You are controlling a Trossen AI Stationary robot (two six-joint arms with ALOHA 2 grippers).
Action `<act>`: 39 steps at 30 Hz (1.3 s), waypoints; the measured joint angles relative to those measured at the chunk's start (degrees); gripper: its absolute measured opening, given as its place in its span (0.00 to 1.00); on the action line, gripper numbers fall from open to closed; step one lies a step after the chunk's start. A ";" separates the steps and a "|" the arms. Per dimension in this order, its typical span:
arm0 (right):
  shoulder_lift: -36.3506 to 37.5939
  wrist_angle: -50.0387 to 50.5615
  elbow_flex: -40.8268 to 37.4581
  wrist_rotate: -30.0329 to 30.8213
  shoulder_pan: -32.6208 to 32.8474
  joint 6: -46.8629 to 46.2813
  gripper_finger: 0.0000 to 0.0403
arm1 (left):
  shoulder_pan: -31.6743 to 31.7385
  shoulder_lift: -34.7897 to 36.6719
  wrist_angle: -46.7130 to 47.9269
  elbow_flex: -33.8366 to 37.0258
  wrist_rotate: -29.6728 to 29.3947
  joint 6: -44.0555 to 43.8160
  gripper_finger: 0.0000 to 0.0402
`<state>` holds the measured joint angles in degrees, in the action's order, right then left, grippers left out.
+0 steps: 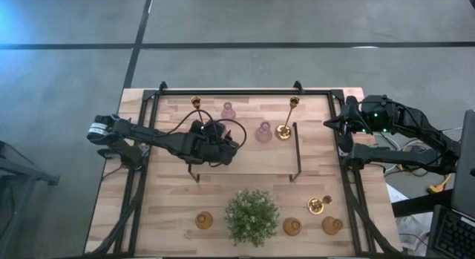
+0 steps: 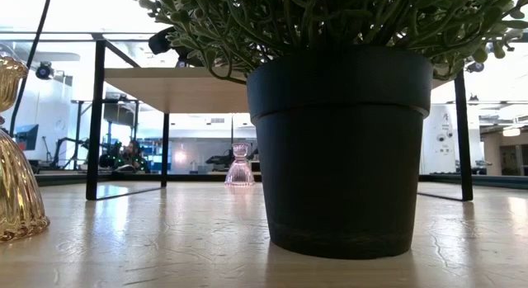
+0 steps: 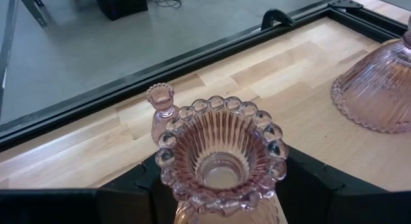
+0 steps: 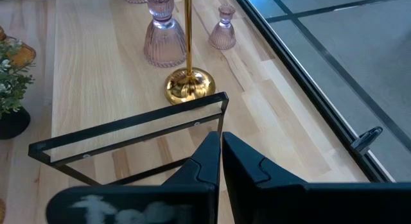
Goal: Pick & Place candle stick holders
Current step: Put the bottom pink vase on the shelf
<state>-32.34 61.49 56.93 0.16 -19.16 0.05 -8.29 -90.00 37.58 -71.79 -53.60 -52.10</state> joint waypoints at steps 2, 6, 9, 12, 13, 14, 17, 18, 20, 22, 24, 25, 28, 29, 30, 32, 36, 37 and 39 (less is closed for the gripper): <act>-0.02 0.00 0.00 0.00 0.00 0.00 0.03 | 0.02 0.01 0.00 0.00 0.11 0.02 0.54; -0.02 0.00 0.00 -0.02 0.00 0.00 0.03 | 0.04 0.03 0.02 0.00 0.61 0.07 0.54; 0.00 0.00 0.00 -0.02 0.02 0.00 0.03 | 0.04 0.03 0.04 -0.02 0.63 0.28 0.54; -0.01 0.00 0.00 -0.01 0.01 0.00 0.03 | 0.04 0.05 0.04 -0.02 0.94 1.01 0.54; -0.02 0.00 0.00 -0.02 0.00 0.00 0.03 | 0.04 0.05 0.05 -0.02 1.13 1.02 0.54; -0.02 0.00 0.00 0.00 0.00 0.00 0.03 | 0.04 0.05 0.04 -0.02 1.26 1.04 0.54; -0.02 0.00 0.00 -0.02 0.01 0.00 0.03 | 0.04 0.08 0.08 -0.02 1.38 1.40 0.54; -0.01 0.00 0.01 -0.01 0.02 0.00 0.03 | 0.04 0.10 0.09 -0.02 1.46 1.42 0.54; -0.02 0.00 0.01 0.00 0.00 0.00 0.03 | 0.04 0.14 0.09 -0.04 1.42 1.82 0.54; -0.02 0.00 0.00 -0.01 0.01 0.00 0.03 | 0.04 0.14 0.11 -0.04 1.14 2.45 0.54; -0.02 0.00 0.00 -0.02 0.00 0.00 0.03 | 0.04 0.14 0.13 -0.05 1.11 2.64 0.54; -0.02 0.00 0.00 -0.01 0.01 0.00 0.03 | 0.04 0.14 0.13 -0.07 1.11 3.20 0.54; -0.02 0.00 0.00 -0.01 0.00 0.00 0.03 | 0.04 0.16 0.15 -0.07 1.22 5.11 0.54; -0.02 0.00 0.00 -0.02 0.00 0.00 0.03 | 0.04 0.23 0.15 -0.07 1.49 5.51 0.54; -0.01 0.00 0.00 0.00 0.00 0.00 0.03 | 0.04 0.31 0.08 -0.07 1.68 5.59 0.54; -0.02 0.00 0.00 0.00 0.02 0.00 0.03 | 0.02 0.45 -0.03 -0.07 1.68 5.66 0.54; -0.01 0.00 0.00 0.00 0.00 0.00 0.03 | 0.02 0.47 0.40 -0.07 1.70 5.96 0.54; -0.02 0.00 0.00 0.00 0.00 0.00 0.03 | 0.02 0.47 0.37 -0.07 1.67 5.74 0.54; -0.01 0.00 0.00 0.00 0.02 0.00 0.03 | 0.00 0.47 0.35 -0.07 1.55 5.49 0.54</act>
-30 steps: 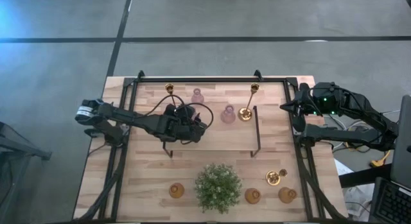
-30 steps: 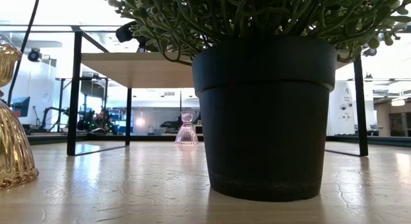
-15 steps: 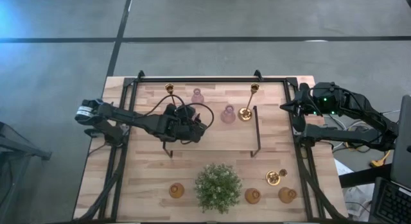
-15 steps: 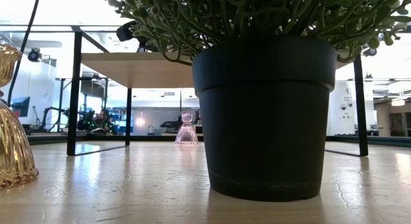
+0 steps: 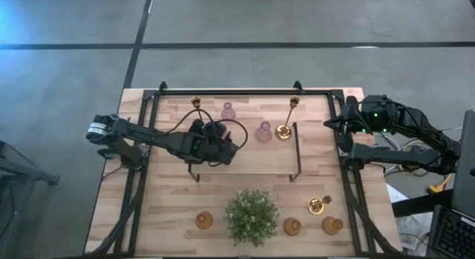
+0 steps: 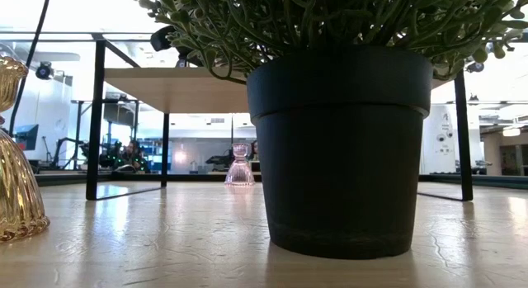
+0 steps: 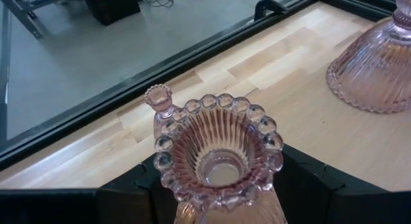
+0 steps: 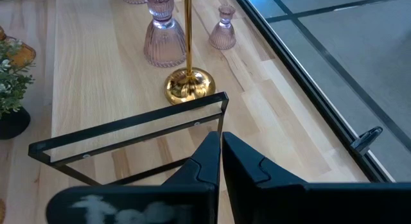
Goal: Pick & Place candle stick holders
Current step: Put the bottom pink vase on the shelf, then adjust the right pink vase on the shelf
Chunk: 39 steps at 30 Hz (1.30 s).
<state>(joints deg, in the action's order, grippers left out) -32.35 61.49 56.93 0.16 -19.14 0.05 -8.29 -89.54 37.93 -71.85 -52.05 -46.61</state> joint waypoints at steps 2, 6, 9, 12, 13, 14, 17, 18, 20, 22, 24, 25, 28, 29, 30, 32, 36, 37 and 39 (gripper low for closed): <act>-0.01 -0.01 0.00 0.00 -0.02 0.00 0.03 | 0.00 0.00 0.05 0.00 -0.32 -0.07 0.54; -0.01 0.00 0.01 -0.01 0.00 0.00 0.03 | 0.00 0.51 1.22 0.00 -1.81 -0.39 0.54; -0.01 0.00 0.00 -0.01 0.00 0.00 0.03 | 0.00 0.70 0.02 -0.02 -1.79 -0.94 0.54; -0.01 0.00 0.00 -0.02 -0.01 0.00 0.03 | 0.00 0.70 -0.02 -0.02 -1.73 -0.83 0.54; 0.01 0.00 0.00 0.00 0.00 0.00 0.03 | 0.00 0.70 -0.02 -0.02 -1.73 -0.88 0.54; -0.01 0.00 0.02 -0.02 0.00 0.00 0.03 | 0.00 0.70 -0.03 -0.02 -1.68 -0.97 0.54; -0.01 0.00 0.01 0.00 -0.02 0.00 0.03 | 0.00 0.70 -0.07 -0.02 -1.53 -1.01 0.54; 0.00 0.00 0.00 0.00 -0.02 0.00 0.03 | 0.00 0.70 -0.07 -0.02 -1.55 -1.00 0.54; -0.01 0.00 0.00 -0.01 -0.01 0.00 0.03 | 0.00 0.70 -0.09 -0.02 -1.57 -0.98 0.54; -0.01 0.00 0.00 -0.02 0.00 0.00 0.03 | 0.00 0.70 -0.21 -0.02 -1.61 -0.98 0.54; -0.01 0.00 0.00 0.00 -0.02 0.00 0.03 | 0.00 0.70 -0.28 -0.02 -1.71 -1.01 0.54; -0.01 0.00 0.00 0.00 0.00 0.00 0.03 | 0.00 0.70 -0.28 -0.02 -1.79 -0.98 0.54; -0.01 0.00 0.00 -0.01 -0.01 0.00 0.03 | 0.00 0.70 -0.26 -0.02 -1.84 -1.09 0.55; -0.01 0.00 0.01 -0.01 0.00 0.00 0.03 | 0.00 0.70 -0.25 -0.02 -1.86 -1.16 0.55; -0.01 0.00 0.00 0.00 0.00 0.00 0.03 | 0.00 0.70 -0.24 -0.02 -1.88 -1.26 0.56; -0.01 0.00 0.00 -0.02 -0.02 0.00 0.03 | 0.00 0.70 -0.22 -0.02 -1.87 -1.45 0.59; 0.00 0.00 0.00 -0.01 -0.01 0.00 0.03 | 0.00 0.70 -0.22 -0.02 -1.88 -1.71 0.68; 0.00 0.00 0.00 -0.01 -0.02 0.00 0.03 | -0.04 0.70 -0.20 -0.02 -1.88 -1.71 0.70; -0.01 0.00 0.00 0.00 -0.02 0.00 0.03 | -0.17 0.70 -0.18 -0.02 -1.88 -1.73 0.72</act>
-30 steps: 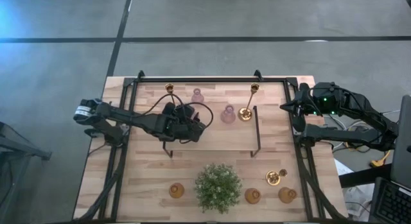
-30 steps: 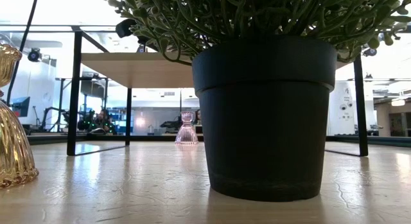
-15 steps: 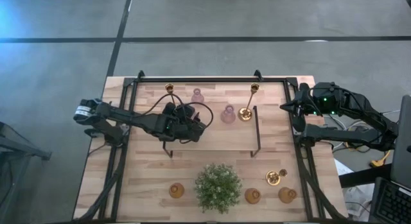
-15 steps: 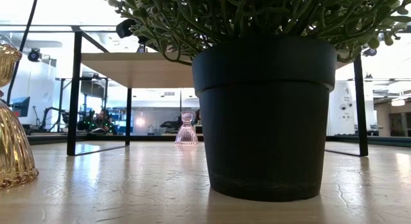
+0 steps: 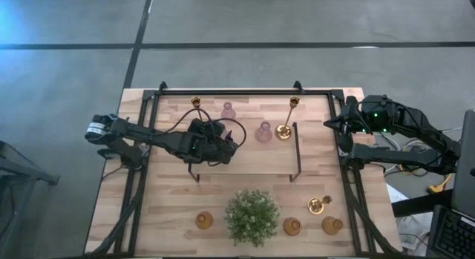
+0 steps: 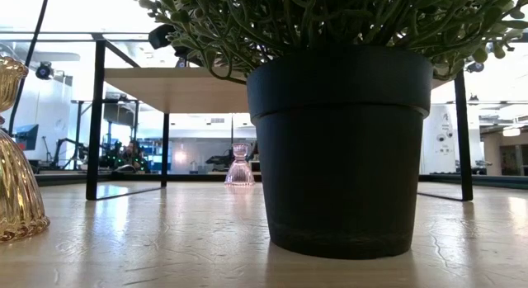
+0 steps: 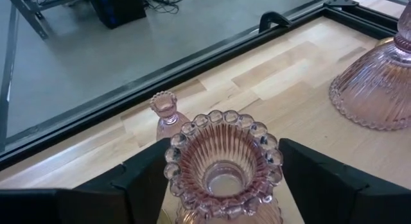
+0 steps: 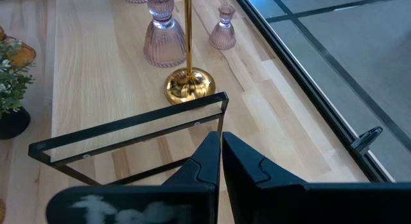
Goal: Pick & Place candle stick holders
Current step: Adjust the right pink vase on the shelf
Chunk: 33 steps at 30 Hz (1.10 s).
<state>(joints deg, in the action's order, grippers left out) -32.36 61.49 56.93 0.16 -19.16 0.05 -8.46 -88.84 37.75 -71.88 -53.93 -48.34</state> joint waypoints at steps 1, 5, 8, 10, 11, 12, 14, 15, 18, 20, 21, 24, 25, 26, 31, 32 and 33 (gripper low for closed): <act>0.00 -0.01 0.00 -0.01 0.01 0.00 0.03 | -0.10 0.00 0.04 0.00 0.00 -0.02 0.72; 0.00 -0.02 0.02 -0.02 0.02 0.00 0.03 | -0.61 0.00 0.13 0.00 0.00 -0.09 0.72; 0.00 0.00 0.00 -0.01 0.00 0.00 0.03 | -1.01 0.00 0.13 0.00 -0.04 -0.29 0.72; 0.01 0.00 0.00 -0.01 0.00 0.00 0.03 | -1.29 0.00 0.13 0.00 -0.13 -0.39 0.72; 0.01 0.00 0.00 -0.01 0.01 0.00 0.03 | -1.43 0.00 0.17 0.00 -0.17 -0.61 0.72; 0.00 0.00 0.00 0.00 0.02 0.00 0.03 | -1.60 0.00 0.31 0.00 -0.31 -0.94 0.72; 0.00 0.00 0.02 -0.02 0.02 0.00 0.03 | -1.95 -0.02 0.87 0.00 -0.71 -1.52 0.72; 0.00 0.00 0.00 0.00 0.00 0.00 0.03 | -2.18 -0.02 1.03 0.00 -0.92 -1.76 0.72; 0.01 -0.01 0.00 -0.01 0.01 0.00 0.03 | -2.86 -0.02 1.96 0.00 -1.65 -2.83 0.72; 0.02 0.00 0.00 0.00 0.00 0.00 0.03 | -3.17 0.00 2.82 0.00 -1.81 -3.75 0.71; 0.00 -0.02 0.00 0.00 0.00 0.00 0.03 | -3.31 0.02 3.23 0.00 -1.90 -4.34 0.71; 0.01 0.00 0.01 0.00 0.00 0.00 0.03 | -3.81 0.06 4.10 0.00 -2.14 -5.41 0.71; 0.00 0.00 0.00 -0.01 0.00 0.00 0.03 | -4.05 0.08 4.46 0.00 -2.22 -5.86 0.71; 0.01 0.00 0.01 -0.01 0.00 0.00 0.03 | -4.28 0.11 4.72 0.00 -2.30 -6.20 0.71; 0.01 0.00 0.00 -0.01 0.01 0.00 0.03 | -5.78 0.85 4.77 0.00 -3.71 -6.86 0.71; 0.00 0.00 0.00 0.00 0.00 0.00 0.03 | -6.13 1.03 4.78 0.00 -4.08 -7.03 0.71; 0.01 -0.01 0.00 -0.02 0.01 0.00 0.03 | -6.42 1.12 4.77 0.00 -4.36 -7.12 0.71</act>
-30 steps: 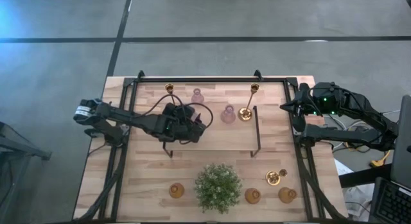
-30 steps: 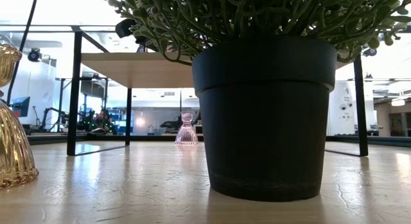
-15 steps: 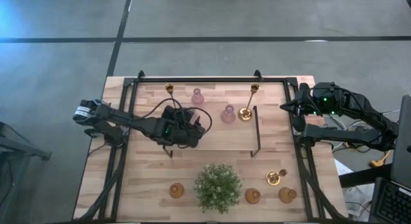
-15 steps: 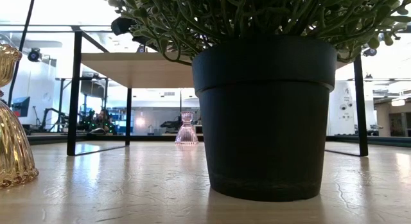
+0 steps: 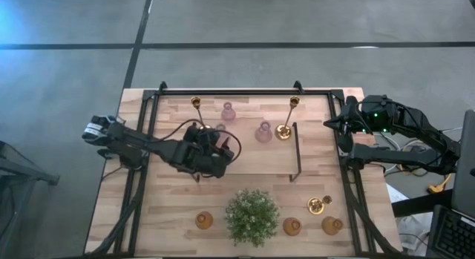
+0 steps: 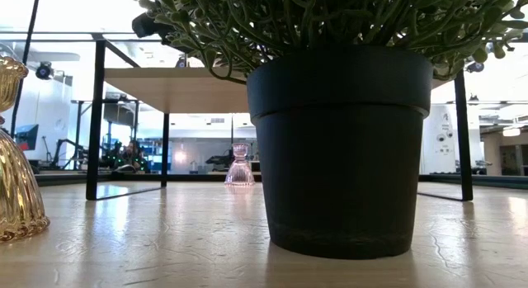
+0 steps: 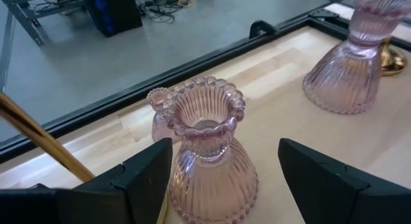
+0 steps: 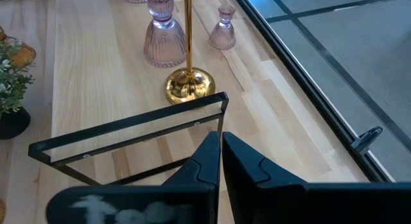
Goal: Pick & Place candle stick holders
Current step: Adjust the right pink vase on the shelf
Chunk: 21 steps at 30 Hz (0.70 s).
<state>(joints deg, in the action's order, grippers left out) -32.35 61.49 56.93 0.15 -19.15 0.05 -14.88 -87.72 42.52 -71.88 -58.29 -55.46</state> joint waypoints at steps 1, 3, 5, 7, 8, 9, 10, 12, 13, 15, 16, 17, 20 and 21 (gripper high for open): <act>0.01 -0.01 0.00 0.01 -0.01 0.00 0.03 | -0.29 0.02 0.01 0.00 -0.20 -0.03 0.71; -0.01 0.00 0.00 0.01 -0.01 0.00 0.03 | -0.91 0.11 0.04 0.00 -0.25 -0.05 0.71; 0.00 0.00 0.00 0.02 0.01 0.00 0.03 | -1.60 0.19 0.07 0.00 -0.25 -0.05 0.71; 0.00 0.01 0.01 0.00 0.00 0.00 0.03 | -2.38 0.21 0.24 0.00 -0.25 -0.07 0.71; 0.00 -0.02 0.00 0.02 0.00 0.00 0.03 | -2.91 0.23 0.47 0.00 -0.25 -0.09 0.71; 0.00 0.00 0.00 0.01 0.00 0.00 0.03 | -3.47 0.25 0.57 0.00 -0.31 -0.09 0.71; 0.00 0.01 0.00 0.01 -0.01 0.00 0.03 | -4.11 0.36 0.54 0.00 -0.52 -0.09 0.71; 0.00 0.00 0.00 0.00 -0.01 0.00 0.03 | -5.64 0.70 0.52 0.00 -0.90 -0.09 0.71; 0.00 -0.01 0.00 0.00 0.01 0.00 0.03 | -6.41 0.91 0.52 0.00 -1.14 -0.09 0.71; 0.01 0.01 0.00 0.00 0.01 0.00 0.03 | -8.28 1.36 0.57 -0.09 -1.57 0.06 0.71; -0.01 0.00 0.02 0.02 -0.01 0.00 0.03 | -9.35 1.69 0.52 -0.11 -1.90 0.23 0.71; -0.01 0.01 0.00 -0.01 -0.01 0.00 0.03 | -10.46 2.11 0.52 -0.11 -2.16 0.33 0.71; 0.00 -0.01 0.00 0.00 0.00 0.00 0.03 | -13.83 3.83 0.42 -0.11 -2.91 3.03 0.71; -0.01 0.01 0.00 0.02 0.00 0.00 0.03 | -15.00 4.39 0.42 -0.11 -3.23 4.63 0.71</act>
<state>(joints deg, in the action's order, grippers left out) -32.36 61.49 56.93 0.16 -19.15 0.05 -29.88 -83.33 42.94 -71.99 -61.52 -50.82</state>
